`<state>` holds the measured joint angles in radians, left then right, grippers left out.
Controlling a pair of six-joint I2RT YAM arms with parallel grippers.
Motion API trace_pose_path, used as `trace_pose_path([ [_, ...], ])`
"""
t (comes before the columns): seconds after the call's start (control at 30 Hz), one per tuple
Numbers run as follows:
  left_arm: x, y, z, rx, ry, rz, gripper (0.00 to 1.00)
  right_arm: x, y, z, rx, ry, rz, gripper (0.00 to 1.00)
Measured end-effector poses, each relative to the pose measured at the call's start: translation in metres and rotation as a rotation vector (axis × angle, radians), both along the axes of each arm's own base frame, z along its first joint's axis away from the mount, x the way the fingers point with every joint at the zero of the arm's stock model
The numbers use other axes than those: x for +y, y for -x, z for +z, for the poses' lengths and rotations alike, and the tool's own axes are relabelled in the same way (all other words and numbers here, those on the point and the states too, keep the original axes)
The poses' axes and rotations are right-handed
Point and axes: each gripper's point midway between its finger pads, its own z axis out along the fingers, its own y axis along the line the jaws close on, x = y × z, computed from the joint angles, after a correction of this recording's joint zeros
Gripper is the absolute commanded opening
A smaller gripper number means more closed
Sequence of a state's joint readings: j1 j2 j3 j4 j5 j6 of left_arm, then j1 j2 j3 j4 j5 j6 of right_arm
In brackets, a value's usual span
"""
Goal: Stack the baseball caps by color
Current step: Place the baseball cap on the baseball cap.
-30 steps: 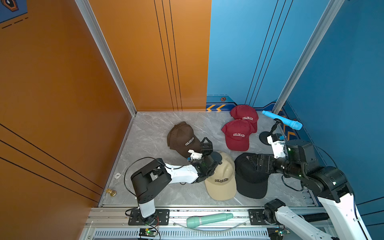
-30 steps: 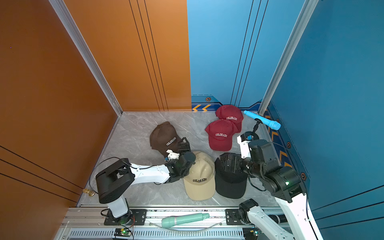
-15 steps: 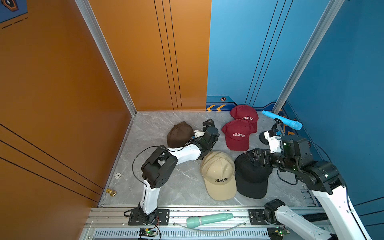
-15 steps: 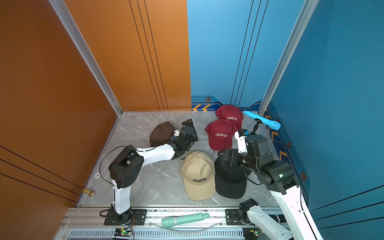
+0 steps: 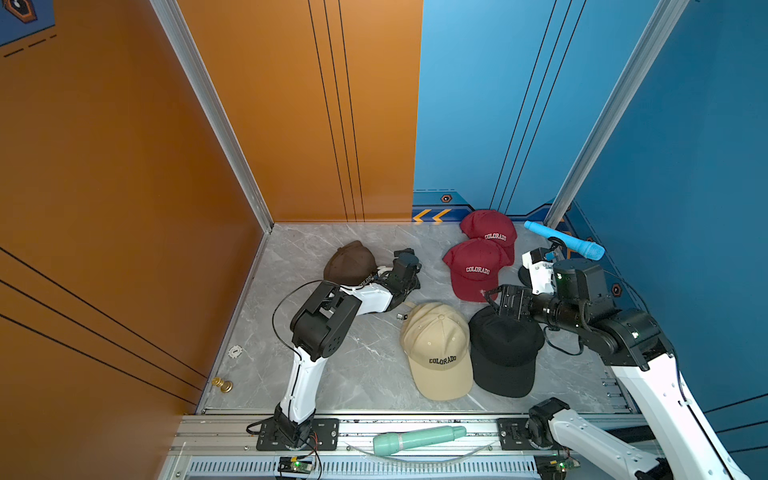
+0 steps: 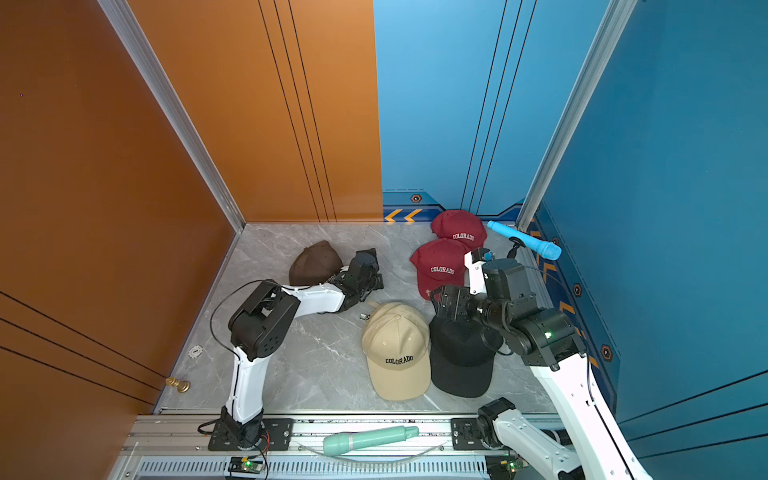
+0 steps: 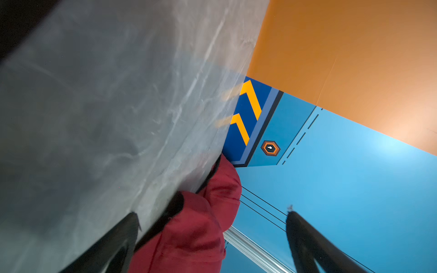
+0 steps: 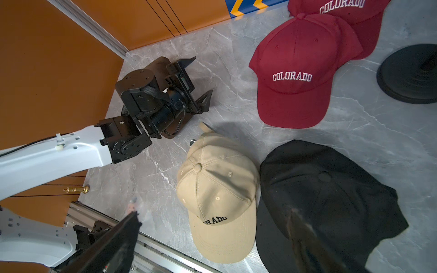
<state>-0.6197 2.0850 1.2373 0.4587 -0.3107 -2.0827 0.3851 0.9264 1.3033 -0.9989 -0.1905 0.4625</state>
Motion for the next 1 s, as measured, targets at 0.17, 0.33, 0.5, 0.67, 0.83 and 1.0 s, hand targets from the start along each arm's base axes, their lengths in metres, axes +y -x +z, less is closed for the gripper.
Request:
trace_pose_path([
  [0.17, 0.042, 0.022, -0.018, 0.055, -0.028, 0.012, 0.98, 0.007, -0.013, -0.002, 0.004, -0.009, -0.003, 1.00],
  [0.33, 0.080, 0.044, -0.012, 0.067, -0.035, 0.023, 0.98, 0.018, -0.024, -0.005, 0.006, -0.015, 0.012, 1.00],
  [0.5, 0.112, 0.063, 0.000, 0.054, -0.036, 0.040, 0.98, 0.035, -0.034, -0.011, 0.017, -0.014, 0.041, 1.00],
  [0.67, 0.144, 0.079, -0.005, 0.075, -0.055, 0.060, 0.98, 0.051, -0.043, -0.019, 0.027, 0.005, 0.069, 1.00],
  [0.83, 0.174, 0.084, -0.005, 0.090, -0.084, 0.083, 0.98, 0.064, -0.050, -0.020, 0.024, 0.018, 0.084, 1.00],
  [1.0, 0.203, 0.084, 0.008, 0.081, -0.134, 0.102, 0.98, 0.074, -0.051, -0.018, 0.010, 0.026, 0.097, 1.00],
])
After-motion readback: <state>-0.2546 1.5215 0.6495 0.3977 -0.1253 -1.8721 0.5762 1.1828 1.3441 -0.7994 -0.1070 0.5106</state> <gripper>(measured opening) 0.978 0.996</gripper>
